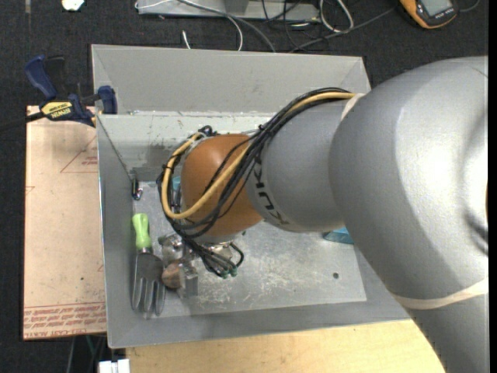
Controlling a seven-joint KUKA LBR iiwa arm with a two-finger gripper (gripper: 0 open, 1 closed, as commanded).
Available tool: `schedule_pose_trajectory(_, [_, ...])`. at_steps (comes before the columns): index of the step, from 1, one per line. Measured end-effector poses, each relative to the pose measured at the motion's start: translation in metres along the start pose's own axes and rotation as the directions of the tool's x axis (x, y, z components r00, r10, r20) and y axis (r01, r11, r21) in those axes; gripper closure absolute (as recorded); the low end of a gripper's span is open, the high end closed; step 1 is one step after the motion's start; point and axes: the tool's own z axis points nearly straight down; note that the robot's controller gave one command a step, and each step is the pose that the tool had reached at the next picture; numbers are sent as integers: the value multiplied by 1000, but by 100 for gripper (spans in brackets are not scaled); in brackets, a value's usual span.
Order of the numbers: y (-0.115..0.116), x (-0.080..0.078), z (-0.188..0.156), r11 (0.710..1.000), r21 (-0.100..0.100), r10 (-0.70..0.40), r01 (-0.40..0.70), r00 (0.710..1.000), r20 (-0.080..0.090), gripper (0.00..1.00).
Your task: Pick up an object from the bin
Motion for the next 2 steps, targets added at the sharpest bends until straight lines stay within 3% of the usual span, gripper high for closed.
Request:
schedule_pose_trajectory(1, [3,-7,0,999,0,-34,34,999,0,100])
schedule_pose_trajectory(2, [-15,-1,0,1000,-3,-22,22,1000,2,100])
